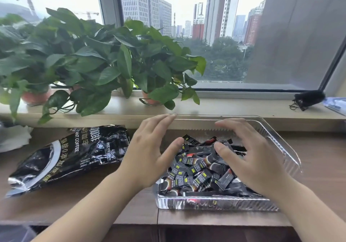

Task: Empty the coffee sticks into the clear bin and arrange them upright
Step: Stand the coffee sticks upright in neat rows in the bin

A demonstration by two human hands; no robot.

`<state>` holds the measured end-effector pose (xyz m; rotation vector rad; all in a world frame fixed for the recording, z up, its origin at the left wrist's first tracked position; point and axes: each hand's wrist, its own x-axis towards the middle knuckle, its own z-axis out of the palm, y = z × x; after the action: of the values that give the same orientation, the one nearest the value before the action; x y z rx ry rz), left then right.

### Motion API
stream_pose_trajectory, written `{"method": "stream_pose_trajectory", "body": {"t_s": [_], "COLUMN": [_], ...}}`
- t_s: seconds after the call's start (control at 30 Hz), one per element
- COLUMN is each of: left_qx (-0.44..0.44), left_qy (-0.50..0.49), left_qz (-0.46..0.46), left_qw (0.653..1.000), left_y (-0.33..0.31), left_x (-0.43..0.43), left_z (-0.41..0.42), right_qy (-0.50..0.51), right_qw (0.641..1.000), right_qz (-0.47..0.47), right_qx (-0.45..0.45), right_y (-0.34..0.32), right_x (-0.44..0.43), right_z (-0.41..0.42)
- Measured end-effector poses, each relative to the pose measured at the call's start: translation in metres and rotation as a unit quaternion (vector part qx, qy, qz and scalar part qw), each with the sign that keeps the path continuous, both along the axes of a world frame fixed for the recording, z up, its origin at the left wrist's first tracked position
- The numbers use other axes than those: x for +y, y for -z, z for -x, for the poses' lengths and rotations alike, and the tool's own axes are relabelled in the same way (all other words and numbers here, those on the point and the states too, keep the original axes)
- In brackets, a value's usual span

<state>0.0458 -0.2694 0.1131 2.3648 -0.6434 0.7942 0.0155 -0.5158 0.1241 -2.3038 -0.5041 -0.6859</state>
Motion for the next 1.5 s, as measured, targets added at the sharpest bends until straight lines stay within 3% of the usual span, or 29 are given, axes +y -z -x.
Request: {"method": "stream_pose_trajectory", "body": {"t_s": [0.27,0.43,0.67,0.93,1.23,1.5], "left_qx": [0.003,0.038,0.092,0.088,0.119,0.124], "left_qy": [0.036,-0.003,-0.061,-0.096,-0.142,-0.101], "left_qz": [0.031,0.005,-0.019,-0.046,0.027,0.027], "left_qw": [0.999,0.999,0.994,0.99,0.982,0.987], "left_y": [0.002,0.027,0.054,0.063,0.066,0.065], "left_x": [-0.061,-0.072,-0.053,-0.027,-0.033,-0.034], "left_z": [-0.01,-0.032,-0.039,-0.028,-0.022,-0.021], "right_qy": [-0.031,-0.006,0.022,0.051,0.049,0.011], "right_qw": [0.999,1.0,0.999,0.997,0.996,0.995], "right_qz": [0.003,-0.005,0.015,0.024,-0.008,0.003], "right_qx": [-0.023,-0.018,0.024,0.043,0.075,0.101], "right_y": [0.002,0.011,0.031,0.062,0.074,0.074], "right_x": [-0.015,-0.029,-0.034,-0.027,-0.022,-0.019], "right_z": [-0.002,-0.022,-0.057,-0.062,-0.064,-0.061]}}
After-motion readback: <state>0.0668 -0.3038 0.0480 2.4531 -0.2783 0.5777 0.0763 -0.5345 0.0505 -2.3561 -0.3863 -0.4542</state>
